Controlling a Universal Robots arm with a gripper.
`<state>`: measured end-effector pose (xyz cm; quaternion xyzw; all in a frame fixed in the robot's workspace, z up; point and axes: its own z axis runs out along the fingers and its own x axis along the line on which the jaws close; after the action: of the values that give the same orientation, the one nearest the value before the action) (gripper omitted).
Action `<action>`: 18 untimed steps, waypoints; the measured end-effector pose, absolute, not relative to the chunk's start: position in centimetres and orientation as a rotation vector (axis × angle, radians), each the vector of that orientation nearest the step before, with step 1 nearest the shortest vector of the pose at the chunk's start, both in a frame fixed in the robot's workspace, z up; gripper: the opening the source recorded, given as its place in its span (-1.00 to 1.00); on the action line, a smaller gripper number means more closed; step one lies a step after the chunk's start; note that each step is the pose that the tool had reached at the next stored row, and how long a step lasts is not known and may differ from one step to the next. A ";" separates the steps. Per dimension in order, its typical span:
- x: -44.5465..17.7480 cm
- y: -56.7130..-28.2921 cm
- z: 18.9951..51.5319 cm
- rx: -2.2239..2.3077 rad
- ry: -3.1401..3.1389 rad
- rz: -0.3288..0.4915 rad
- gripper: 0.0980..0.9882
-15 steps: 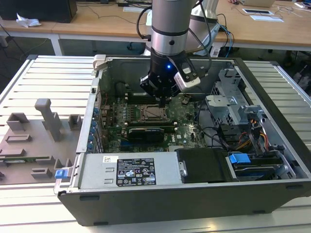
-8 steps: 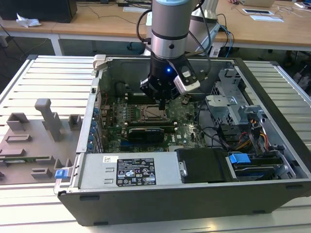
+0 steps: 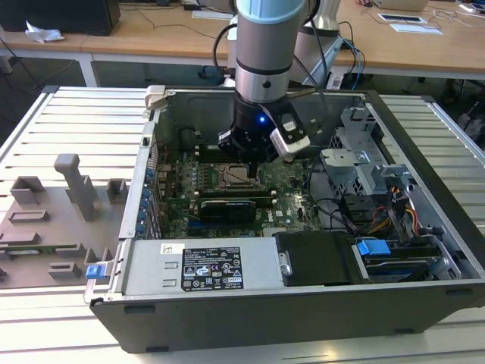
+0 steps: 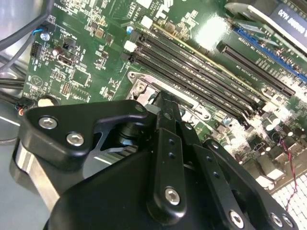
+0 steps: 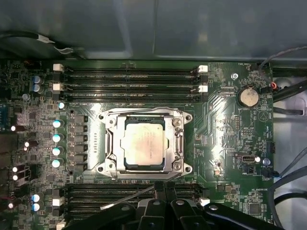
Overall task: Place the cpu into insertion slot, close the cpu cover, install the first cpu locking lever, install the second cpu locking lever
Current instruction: 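Install the second cpu locking lever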
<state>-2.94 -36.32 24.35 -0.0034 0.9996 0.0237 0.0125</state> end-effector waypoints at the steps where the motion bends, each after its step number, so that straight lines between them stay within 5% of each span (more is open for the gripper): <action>1: -3.0 -36.6 24.3 -0.010 3.115 0.090 -0.98; 7: -3.5 -38.1 24.1 -0.009 3.109 0.213 -0.98; 18: -6.7 -39.3 22.2 -0.012 3.106 0.255 -0.98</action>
<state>-6.71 -39.27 22.20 -0.0038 0.9966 0.0817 0.0126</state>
